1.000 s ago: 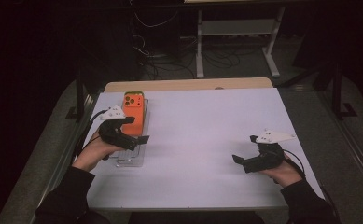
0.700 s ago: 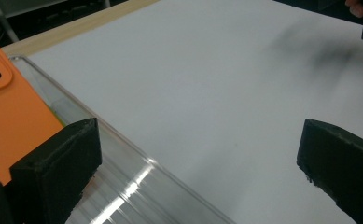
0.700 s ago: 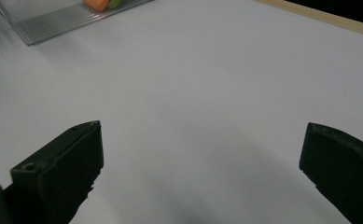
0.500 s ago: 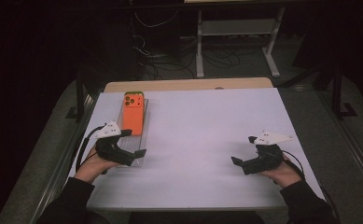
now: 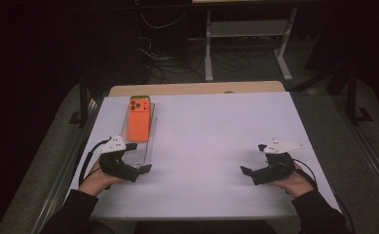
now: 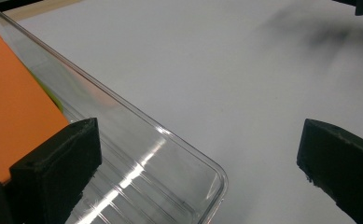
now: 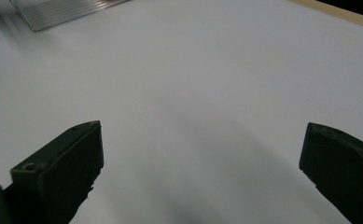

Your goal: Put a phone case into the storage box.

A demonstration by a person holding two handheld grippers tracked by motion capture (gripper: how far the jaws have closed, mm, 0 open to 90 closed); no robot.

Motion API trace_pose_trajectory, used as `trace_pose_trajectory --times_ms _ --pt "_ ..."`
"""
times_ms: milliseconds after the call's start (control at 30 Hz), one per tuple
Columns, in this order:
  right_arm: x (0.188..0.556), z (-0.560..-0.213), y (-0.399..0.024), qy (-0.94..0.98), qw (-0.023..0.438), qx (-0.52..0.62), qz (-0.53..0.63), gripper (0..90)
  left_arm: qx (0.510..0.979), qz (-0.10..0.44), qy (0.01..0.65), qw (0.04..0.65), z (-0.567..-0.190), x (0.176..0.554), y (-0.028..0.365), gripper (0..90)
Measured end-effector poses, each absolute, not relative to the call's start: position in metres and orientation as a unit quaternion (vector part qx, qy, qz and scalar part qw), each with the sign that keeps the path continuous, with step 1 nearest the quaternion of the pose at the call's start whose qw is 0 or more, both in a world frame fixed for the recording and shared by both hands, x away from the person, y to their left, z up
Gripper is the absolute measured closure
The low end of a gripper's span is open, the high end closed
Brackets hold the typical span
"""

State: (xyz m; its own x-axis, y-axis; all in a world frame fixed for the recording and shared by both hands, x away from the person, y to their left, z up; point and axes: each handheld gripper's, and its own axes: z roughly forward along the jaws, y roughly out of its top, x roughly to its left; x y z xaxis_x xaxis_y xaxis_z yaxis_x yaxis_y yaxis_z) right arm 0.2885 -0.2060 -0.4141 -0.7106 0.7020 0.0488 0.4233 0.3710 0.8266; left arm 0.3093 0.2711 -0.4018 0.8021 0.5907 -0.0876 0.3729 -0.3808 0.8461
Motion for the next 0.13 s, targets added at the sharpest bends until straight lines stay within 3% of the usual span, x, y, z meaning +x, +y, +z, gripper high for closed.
trace_pose_trajectory --times_ms 133 --pt "0.2884 -0.4145 -0.2055 0.815 0.157 0.343 0.441 0.0 0.821 0.115 0.294 0.476 -0.402 0.3098 0.2718 0.0"
